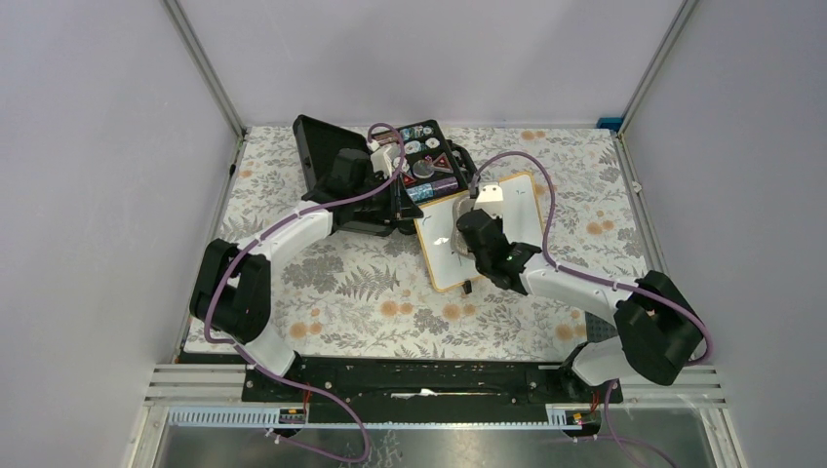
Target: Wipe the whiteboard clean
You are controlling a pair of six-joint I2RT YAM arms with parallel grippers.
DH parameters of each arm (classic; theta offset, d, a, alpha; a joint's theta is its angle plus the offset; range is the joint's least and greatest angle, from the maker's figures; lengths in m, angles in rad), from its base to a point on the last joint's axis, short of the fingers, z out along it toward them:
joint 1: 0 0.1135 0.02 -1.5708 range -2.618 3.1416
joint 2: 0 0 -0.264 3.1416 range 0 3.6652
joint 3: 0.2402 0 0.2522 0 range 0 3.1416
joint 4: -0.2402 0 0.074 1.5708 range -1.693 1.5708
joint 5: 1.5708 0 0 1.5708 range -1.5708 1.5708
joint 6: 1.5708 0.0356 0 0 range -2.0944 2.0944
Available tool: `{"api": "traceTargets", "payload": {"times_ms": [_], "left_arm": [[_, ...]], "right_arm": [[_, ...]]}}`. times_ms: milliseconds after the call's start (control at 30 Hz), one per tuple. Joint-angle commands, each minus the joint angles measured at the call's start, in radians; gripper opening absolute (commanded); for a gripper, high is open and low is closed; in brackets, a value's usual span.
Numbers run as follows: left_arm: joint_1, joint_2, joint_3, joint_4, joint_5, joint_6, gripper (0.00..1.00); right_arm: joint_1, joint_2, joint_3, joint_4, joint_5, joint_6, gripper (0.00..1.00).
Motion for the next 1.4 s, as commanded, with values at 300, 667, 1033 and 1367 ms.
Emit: {"api": "traceTargets", "payload": {"times_ms": [300,667,1033,1367], "left_arm": [[-0.005,-0.023,0.013,0.034,0.013,0.000,0.00],[-0.005,-0.034,0.013,0.028,0.008,0.002,0.00],[-0.005,-0.031,0.017,0.029,0.016,-0.002,0.00],[-0.007,-0.031,0.014,0.030,0.018,-0.002,0.00]], "right_arm": [[0.198,0.267,0.403,0.031,-0.131,-0.012,0.00],[0.032,0.094,0.134,0.083,-0.133,0.058,0.00],[-0.047,0.020,0.093,0.052,-0.144,0.013,0.00],[0.169,0.274,0.370,0.133,-0.368,0.119,0.00]]}}
